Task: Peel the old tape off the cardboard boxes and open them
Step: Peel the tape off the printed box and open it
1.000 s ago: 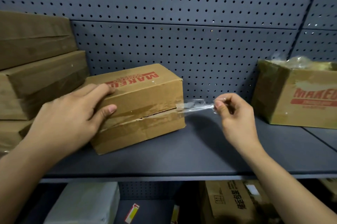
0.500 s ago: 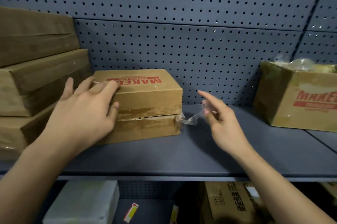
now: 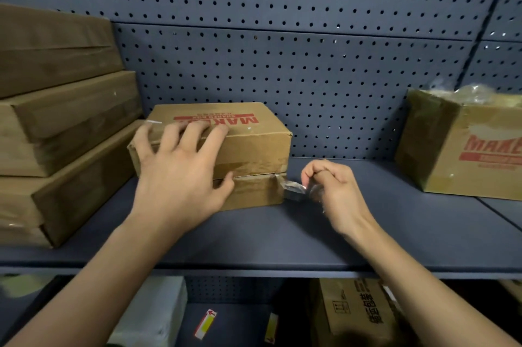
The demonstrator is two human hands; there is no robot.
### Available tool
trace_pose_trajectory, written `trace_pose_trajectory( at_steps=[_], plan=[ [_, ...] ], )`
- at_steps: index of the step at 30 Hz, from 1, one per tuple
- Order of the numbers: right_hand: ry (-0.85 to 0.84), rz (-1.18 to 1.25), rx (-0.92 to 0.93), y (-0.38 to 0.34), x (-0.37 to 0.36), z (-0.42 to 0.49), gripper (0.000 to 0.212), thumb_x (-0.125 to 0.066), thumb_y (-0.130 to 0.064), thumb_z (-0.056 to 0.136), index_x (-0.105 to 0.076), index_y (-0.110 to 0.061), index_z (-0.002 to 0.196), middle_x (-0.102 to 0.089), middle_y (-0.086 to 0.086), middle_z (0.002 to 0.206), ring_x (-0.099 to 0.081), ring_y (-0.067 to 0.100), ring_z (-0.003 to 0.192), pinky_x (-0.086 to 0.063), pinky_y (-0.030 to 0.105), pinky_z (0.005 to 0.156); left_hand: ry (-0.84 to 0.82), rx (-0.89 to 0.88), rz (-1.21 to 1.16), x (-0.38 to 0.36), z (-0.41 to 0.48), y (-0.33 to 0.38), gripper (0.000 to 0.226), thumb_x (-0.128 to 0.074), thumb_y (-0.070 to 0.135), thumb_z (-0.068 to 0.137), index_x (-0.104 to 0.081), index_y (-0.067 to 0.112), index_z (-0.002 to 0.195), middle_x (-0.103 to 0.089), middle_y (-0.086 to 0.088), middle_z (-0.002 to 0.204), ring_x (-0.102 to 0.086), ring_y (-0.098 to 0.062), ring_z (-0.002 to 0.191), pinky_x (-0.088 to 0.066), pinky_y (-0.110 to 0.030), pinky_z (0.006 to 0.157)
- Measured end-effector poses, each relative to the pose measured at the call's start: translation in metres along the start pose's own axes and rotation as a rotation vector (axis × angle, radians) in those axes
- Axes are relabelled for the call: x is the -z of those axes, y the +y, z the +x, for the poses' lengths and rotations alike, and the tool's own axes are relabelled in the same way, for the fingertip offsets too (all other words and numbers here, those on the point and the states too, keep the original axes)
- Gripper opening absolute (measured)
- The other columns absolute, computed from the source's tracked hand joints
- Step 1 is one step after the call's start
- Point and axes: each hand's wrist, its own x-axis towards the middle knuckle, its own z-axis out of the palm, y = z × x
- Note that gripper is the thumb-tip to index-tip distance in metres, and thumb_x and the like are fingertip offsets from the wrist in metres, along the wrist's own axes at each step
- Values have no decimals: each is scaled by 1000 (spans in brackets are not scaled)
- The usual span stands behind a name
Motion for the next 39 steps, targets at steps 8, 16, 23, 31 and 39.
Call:
trace_pose_trajectory(
  at_steps=[8,16,23,31,39],
  plan=[
    [-139,-40,-178,-18,8,-7,48,-41,-57,88,-39,-11,75,-42,-13,59,-35,11,57,-30,30,60,47,10,-27,-5,2,4,66,-46,58,78,-50,25,136,-57,-7,127,-48,-34,117,-24,-57,101],
    [22,-125,26,-14,6,-3,39,-74,-34,87,-42,-21,69,-42,-5,73,-38,5,59,-29,20,58,85,-9,-46,-9,5,5,65,-52,58,76,-53,26,132,-57,-5,124,-49,-31,114,-26,-54,99],
    [9,-83,47,2,21,-7,10,-65,-19,95,-60,-27,94,-64,-4,87,-57,17,77,-46,30,70,111,-19,-47,-14,7,-1,71,-50,75,76,-51,29,129,-57,-1,124,-50,-31,112,-28,-52,97],
    [116,168,-45,8,25,-11,25,-54,-2,99,-72,-19,99,-69,-10,82,-56,-3,56,-39,7,51,118,-35,-74,-15,11,0,73,-58,77,71,-51,30,127,-58,-2,122,-49,-32,108,-29,-52,94],
    [221,535,-175,0,30,0,25,-44,7,100,-68,1,103,-63,9,79,-68,17,68,-60,29,65,120,-71,-130,-14,13,2,72,-59,77,68,-55,30,123,-59,1,121,-51,-32,108,-30,-51,93]
  ],
)
